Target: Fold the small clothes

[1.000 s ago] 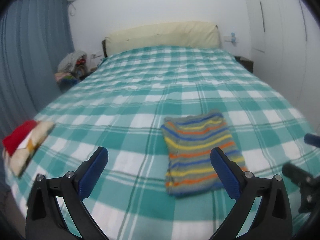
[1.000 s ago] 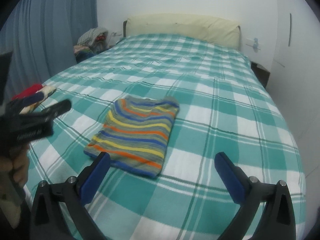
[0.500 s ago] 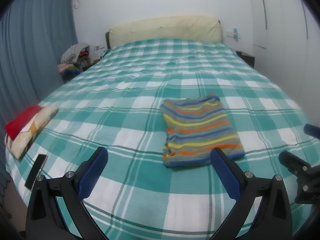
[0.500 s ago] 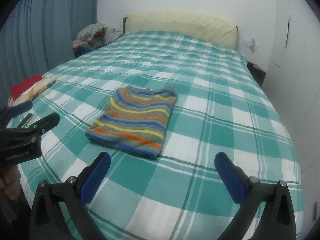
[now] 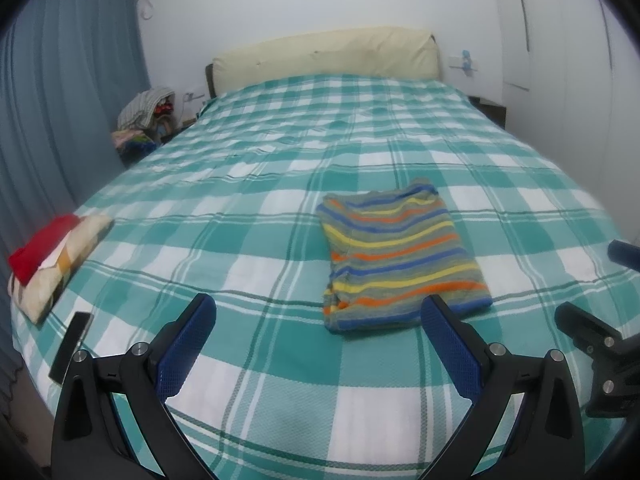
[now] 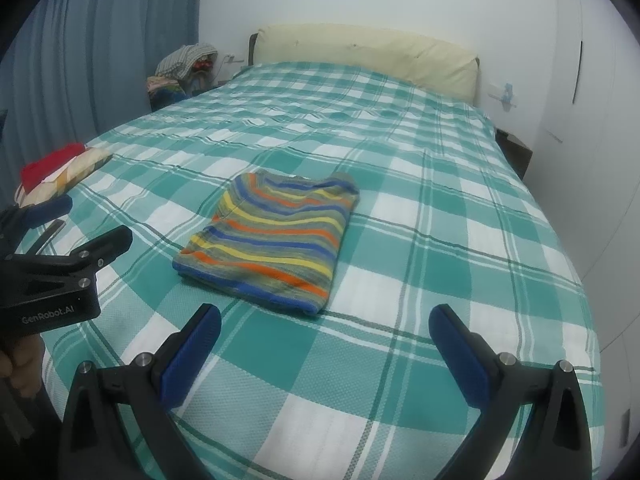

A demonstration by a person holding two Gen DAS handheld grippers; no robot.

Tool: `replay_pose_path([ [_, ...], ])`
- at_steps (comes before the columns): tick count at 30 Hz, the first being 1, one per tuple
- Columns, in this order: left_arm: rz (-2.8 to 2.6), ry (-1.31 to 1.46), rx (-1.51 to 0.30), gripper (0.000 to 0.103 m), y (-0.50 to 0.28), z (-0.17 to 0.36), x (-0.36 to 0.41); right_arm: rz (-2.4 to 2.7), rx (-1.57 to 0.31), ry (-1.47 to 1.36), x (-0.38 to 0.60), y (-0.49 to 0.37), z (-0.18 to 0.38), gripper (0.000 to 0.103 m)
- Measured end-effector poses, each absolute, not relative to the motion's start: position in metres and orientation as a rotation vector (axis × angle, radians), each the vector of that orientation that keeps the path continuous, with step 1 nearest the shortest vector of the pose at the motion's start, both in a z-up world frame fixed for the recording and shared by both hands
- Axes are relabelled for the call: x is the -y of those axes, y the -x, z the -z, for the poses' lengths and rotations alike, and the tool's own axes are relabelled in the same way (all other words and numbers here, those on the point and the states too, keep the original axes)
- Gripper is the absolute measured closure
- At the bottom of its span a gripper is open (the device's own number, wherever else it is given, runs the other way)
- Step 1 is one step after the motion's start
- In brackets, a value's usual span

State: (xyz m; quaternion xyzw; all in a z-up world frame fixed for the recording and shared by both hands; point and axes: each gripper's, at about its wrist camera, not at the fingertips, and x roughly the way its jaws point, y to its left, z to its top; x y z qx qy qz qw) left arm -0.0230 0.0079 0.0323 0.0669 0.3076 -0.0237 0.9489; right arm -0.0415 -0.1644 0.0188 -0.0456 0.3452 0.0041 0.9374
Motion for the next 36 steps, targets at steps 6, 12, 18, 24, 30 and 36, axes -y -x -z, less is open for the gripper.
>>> replay_pose_path([
  [6, 0.052, -0.149, -0.636, 0.000, 0.0226, -0.0297, -0.0083, -0.001, -0.709, 0.093, 0.1650, 0.0415, -0.0187, 0.001],
  [12, 0.042, -0.189, -0.629, 0.000, 0.0227, -0.0282, -0.0045, 0.012, -0.699, 0.091, 0.1674, 0.0437, -0.0216, 0.001],
  [18, 0.082, -0.184, -0.641, 0.000, 0.0230, -0.0280, -0.0036, 0.011, -0.697, 0.092, 0.1668, 0.0450, -0.0235, 0.001],
  [24, 0.110, -0.167, -0.641, 0.000, 0.0236, -0.0303, -0.0039, 0.010, -0.693, 0.090, 0.1671, 0.0457, -0.0247, 0.001],
  [30, 0.110, -0.154, -0.639, 0.000, 0.0229, -0.0323, -0.0055, 0.010, -0.698, 0.090, 0.1667, 0.0451, -0.0243, 0.001],
  [36, 0.075, -0.173, -0.631, 0.000, 0.0216, -0.0329, -0.0036, 0.011, -0.695, 0.092, 0.1669, 0.0456, -0.0244, 0.001],
])
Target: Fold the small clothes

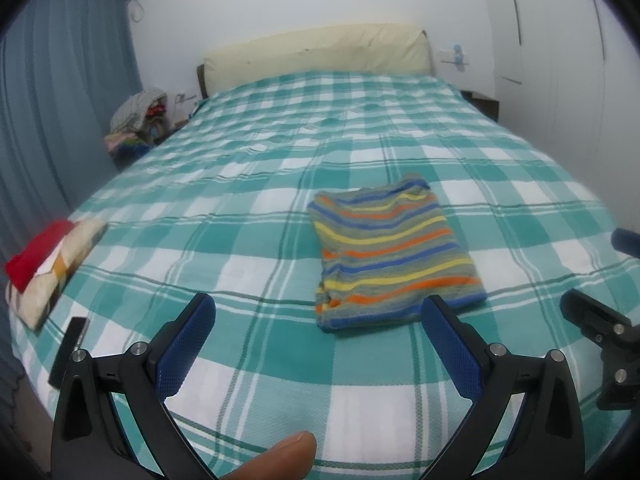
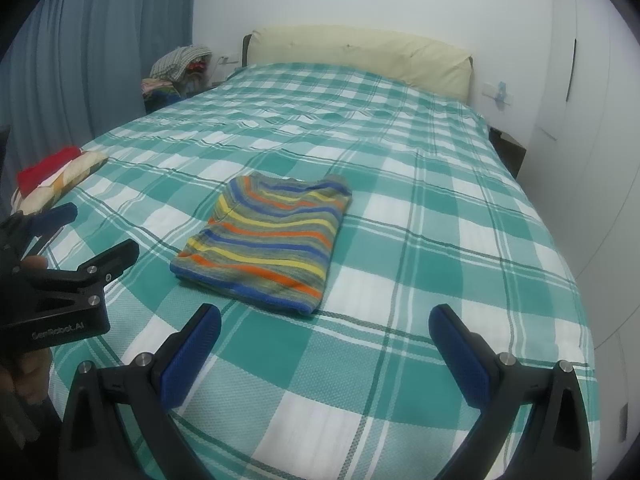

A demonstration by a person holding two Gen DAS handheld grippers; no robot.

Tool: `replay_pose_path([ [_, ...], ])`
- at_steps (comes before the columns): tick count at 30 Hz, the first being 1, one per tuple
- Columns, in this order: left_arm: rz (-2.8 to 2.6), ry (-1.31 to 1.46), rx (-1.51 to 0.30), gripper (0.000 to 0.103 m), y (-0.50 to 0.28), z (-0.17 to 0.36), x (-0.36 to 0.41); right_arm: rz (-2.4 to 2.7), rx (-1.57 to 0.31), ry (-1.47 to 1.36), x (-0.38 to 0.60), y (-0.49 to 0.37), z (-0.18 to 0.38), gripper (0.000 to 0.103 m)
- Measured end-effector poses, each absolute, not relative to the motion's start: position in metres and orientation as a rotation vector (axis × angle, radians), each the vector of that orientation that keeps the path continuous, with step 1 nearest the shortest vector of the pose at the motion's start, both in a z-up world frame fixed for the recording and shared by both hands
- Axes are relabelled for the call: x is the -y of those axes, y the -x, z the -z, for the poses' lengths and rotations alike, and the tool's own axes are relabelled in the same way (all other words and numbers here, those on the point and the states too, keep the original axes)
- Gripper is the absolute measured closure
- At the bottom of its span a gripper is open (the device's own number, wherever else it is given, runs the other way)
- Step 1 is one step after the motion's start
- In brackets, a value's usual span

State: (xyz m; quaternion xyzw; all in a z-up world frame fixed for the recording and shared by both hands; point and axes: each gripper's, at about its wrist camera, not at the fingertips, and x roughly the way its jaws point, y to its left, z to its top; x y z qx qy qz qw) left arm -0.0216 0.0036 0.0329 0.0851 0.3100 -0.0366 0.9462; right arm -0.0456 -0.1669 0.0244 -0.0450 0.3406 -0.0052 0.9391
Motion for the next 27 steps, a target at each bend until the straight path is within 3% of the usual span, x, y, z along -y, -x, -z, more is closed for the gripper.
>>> replay_pose_path([
  [27, 0.070, -0.166, -0.670, 0.000, 0.0216, -0.0326, -0.0056, 0.035, -0.717, 0.096, 0.1616, 0.0508, -0.0285, 0.001],
])
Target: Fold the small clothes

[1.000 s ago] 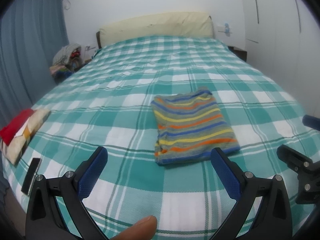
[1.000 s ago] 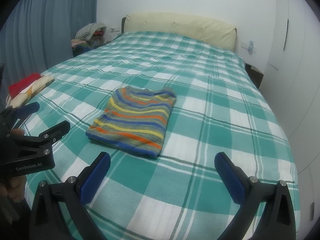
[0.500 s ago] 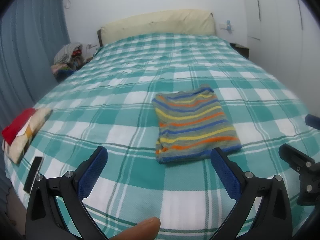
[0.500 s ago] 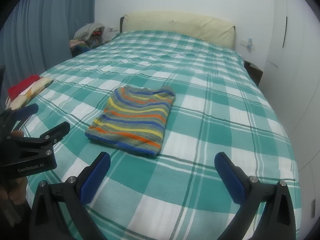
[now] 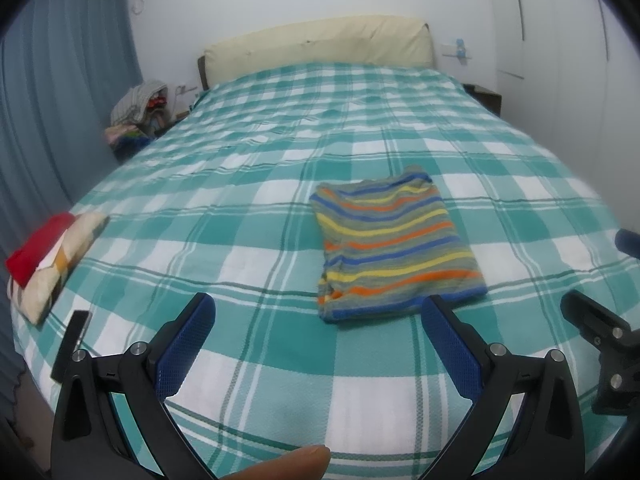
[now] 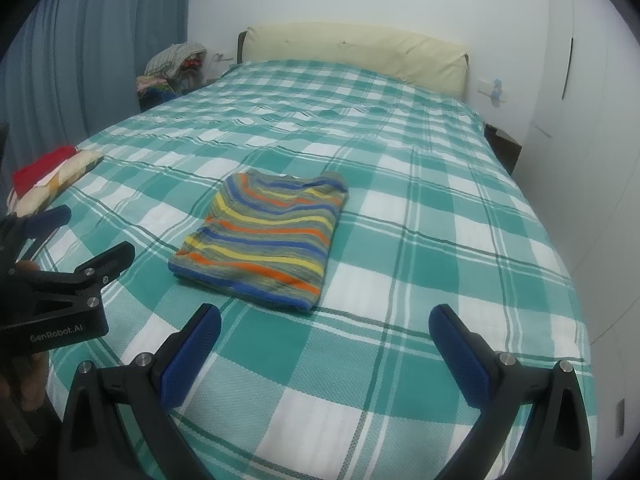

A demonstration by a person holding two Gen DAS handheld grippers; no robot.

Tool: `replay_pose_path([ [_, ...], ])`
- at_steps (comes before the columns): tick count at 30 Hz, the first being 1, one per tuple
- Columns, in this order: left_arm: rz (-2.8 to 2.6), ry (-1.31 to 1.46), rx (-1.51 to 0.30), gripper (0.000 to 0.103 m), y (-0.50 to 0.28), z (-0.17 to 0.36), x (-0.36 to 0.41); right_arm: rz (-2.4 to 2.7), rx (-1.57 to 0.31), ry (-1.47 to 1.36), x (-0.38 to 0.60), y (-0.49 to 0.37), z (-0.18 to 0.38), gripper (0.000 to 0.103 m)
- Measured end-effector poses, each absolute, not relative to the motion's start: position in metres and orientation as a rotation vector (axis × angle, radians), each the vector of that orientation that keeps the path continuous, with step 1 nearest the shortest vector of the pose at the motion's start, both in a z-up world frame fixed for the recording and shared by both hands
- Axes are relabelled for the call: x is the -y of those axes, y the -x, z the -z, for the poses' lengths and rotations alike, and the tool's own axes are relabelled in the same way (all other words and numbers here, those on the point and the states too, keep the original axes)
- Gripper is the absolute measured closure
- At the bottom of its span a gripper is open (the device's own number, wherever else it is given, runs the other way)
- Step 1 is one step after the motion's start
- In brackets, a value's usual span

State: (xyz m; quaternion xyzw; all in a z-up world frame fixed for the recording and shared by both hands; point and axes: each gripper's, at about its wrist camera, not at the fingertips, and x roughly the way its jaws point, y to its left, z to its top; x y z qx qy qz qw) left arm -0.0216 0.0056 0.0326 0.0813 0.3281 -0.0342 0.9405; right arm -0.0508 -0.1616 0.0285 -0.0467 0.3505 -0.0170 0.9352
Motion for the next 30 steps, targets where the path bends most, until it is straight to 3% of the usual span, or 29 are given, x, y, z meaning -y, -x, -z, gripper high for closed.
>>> replay_pose_path([
  [30, 0.101, -0.152, -0.705, 0.000, 0.0260, -0.0355, -0.0019, 0.076, -0.718, 0.124, 0.1574, 0.0549, -0.0349, 0.001],
])
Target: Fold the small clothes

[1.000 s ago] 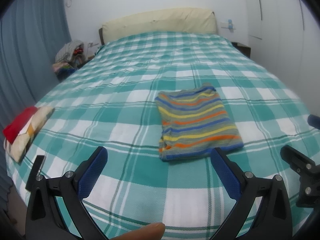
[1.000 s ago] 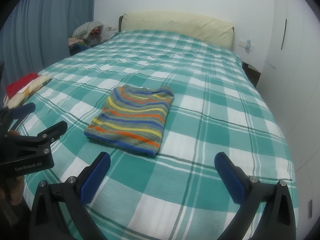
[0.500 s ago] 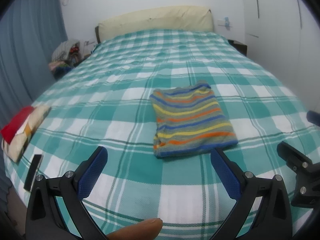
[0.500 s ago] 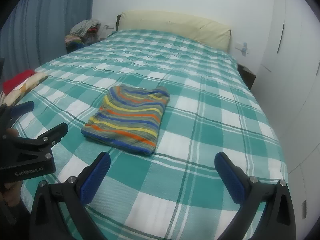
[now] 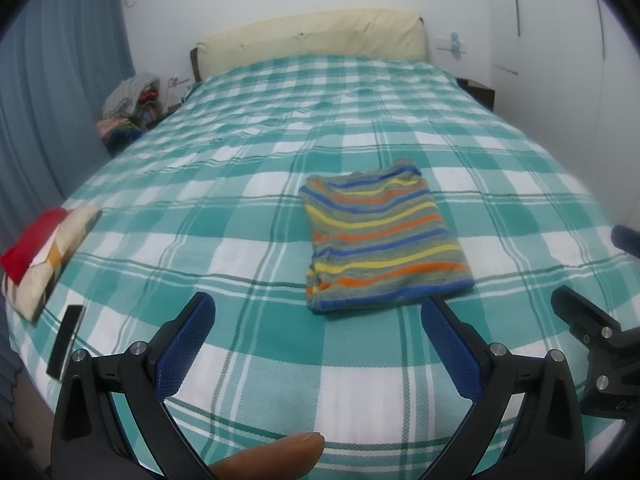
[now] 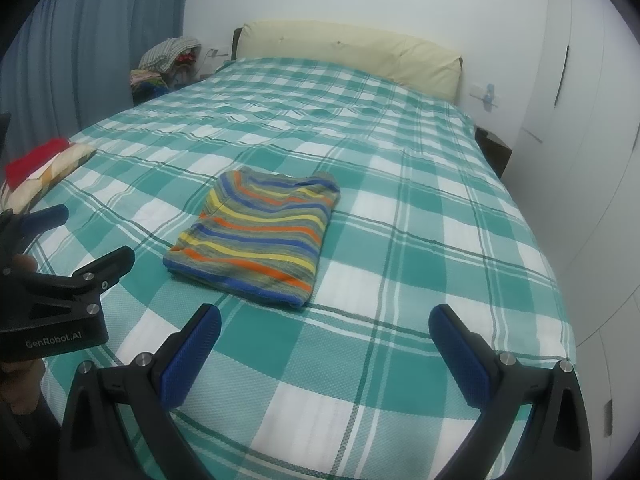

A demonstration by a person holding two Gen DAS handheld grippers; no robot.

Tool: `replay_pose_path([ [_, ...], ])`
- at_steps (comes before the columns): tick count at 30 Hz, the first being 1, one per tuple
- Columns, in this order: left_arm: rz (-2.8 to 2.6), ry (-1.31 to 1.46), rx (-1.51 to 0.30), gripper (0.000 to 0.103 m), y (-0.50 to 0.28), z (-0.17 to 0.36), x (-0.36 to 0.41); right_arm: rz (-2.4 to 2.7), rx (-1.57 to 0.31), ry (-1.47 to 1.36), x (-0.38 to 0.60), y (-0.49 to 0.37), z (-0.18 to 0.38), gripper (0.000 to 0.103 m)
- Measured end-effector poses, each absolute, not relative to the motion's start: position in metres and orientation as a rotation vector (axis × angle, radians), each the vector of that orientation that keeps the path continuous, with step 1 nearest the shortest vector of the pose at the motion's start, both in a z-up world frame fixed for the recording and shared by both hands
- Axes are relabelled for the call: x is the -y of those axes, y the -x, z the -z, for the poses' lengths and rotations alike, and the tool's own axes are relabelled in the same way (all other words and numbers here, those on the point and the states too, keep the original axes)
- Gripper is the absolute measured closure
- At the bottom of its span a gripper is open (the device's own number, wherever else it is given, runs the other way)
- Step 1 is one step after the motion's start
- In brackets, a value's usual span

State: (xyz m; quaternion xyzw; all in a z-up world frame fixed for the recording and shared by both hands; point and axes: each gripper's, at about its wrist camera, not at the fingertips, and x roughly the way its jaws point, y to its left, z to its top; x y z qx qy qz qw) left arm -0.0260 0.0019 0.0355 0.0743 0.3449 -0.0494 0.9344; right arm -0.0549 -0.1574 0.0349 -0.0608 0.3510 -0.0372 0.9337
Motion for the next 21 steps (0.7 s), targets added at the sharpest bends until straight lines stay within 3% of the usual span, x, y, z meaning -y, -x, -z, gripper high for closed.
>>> replay_pose_path([
  [21, 0.109, -0.155, -0.720, 0.000, 0.0252, -0.0368, 0.0011, 0.070, -0.726, 0.116, 0.1536, 0.0581, -0.0343, 0.001],
])
